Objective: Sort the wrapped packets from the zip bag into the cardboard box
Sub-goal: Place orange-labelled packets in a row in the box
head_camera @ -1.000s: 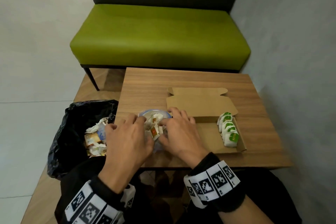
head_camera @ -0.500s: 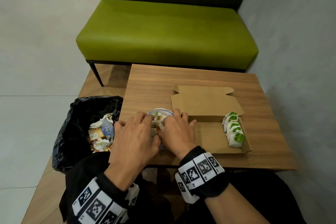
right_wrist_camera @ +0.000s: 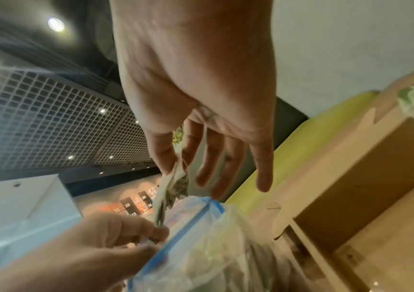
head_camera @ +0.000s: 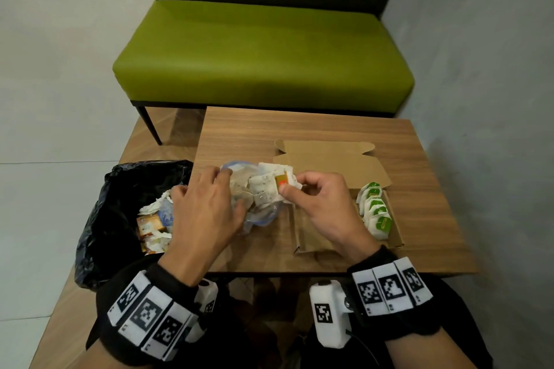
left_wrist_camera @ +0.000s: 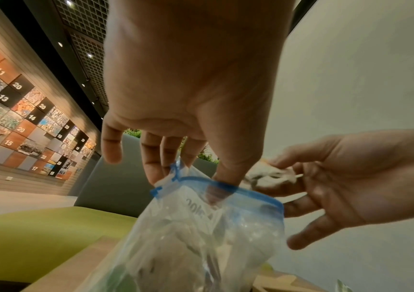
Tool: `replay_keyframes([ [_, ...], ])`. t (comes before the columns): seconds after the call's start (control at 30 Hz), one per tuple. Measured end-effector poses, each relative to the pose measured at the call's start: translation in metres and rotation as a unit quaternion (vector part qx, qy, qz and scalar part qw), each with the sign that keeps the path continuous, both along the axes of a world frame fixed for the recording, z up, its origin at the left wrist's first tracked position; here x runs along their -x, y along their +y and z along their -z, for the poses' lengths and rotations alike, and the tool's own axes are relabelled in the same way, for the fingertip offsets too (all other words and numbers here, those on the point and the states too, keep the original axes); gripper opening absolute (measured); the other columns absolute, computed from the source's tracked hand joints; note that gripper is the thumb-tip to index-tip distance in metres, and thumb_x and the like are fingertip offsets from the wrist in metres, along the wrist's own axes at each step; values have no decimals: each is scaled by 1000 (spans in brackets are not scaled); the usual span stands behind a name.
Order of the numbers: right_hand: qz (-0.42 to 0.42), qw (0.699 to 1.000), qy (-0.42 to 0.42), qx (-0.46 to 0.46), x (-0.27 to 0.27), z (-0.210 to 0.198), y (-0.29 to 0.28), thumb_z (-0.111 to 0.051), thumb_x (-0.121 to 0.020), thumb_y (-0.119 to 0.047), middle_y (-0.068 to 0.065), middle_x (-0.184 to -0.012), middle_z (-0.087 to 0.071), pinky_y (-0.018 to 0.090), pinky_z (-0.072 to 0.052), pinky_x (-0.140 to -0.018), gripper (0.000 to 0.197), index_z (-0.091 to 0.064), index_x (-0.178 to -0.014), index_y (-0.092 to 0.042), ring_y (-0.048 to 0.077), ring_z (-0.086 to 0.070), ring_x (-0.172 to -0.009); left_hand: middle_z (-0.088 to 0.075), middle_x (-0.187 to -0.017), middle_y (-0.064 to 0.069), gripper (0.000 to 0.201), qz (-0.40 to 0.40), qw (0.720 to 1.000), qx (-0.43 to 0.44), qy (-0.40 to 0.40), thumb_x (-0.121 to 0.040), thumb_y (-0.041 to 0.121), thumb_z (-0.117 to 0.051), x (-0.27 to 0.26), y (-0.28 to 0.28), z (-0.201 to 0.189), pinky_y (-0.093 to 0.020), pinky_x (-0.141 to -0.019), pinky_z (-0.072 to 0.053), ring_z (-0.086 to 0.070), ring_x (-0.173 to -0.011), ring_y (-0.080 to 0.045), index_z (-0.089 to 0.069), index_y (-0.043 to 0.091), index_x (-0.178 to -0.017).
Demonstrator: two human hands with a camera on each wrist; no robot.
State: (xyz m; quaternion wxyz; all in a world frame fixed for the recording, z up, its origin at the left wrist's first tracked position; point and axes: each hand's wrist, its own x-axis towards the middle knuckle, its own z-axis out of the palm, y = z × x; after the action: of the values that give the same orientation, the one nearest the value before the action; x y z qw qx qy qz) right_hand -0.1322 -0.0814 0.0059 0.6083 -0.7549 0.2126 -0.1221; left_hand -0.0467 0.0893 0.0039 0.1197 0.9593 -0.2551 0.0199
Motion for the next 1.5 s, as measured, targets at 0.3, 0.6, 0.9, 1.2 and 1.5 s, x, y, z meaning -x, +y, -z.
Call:
replay_keyframes([
  [0.3,45,995,-8,-89,27,7,-23,-73,-86,-5,12,-78,-76,36,-59,-77,5,-73,-83,-1,23,-73,-72,-44,-146,-15,44,55,995,75,-47,-82,25,-72,17,-6,-10,-52,-93,-41,-47,-125,-37,-59,13,-122],
  [0.6,3,996,13,-84,47,8,-28,-77,-81,-7,21,-76,-71,37,-47,-67,6,-76,-76,-5,22,-59,-68,-26,-159,8,76,216,936,238,144,-84,52,-63,56,-31,11,-23,-118,-21,-20,-146,-2,-31,26,-149],
  [0.9,-171,978,56,-109,56,-4,-53,-76,-81,-9,15,-81,-75,25,-57,-66,4,-75,-84,-11,28,-70,-73,-50,-142,10,55,270,918,224,183,-98,41,-45,50,-33,-1,-22,-106,-38,-43,-130,-1,-32,25,-150],
  [1.2,-86,991,36,-96,46,-2,-56,-78,-77,2,9,-82,-74,26,-58,-63,18,-72,-91,-8,19,-67,-70,-72,-101,5,33,136,851,352,365,-89,22,-70,53,-51,7,-40,-80,-59,-70,-89,-13,-64,26,-121],
  [1.5,83,990,28,-113,44,21,-25,-83,-76,-11,7,-74,-67,18,-49,-54,22,-68,-88,-2,9,-63,-62,-75,-89,2,15,54,822,437,362,-90,14,-69,58,-56,30,-49,-76,-58,-71,-83,-17,-70,24,-101],
])
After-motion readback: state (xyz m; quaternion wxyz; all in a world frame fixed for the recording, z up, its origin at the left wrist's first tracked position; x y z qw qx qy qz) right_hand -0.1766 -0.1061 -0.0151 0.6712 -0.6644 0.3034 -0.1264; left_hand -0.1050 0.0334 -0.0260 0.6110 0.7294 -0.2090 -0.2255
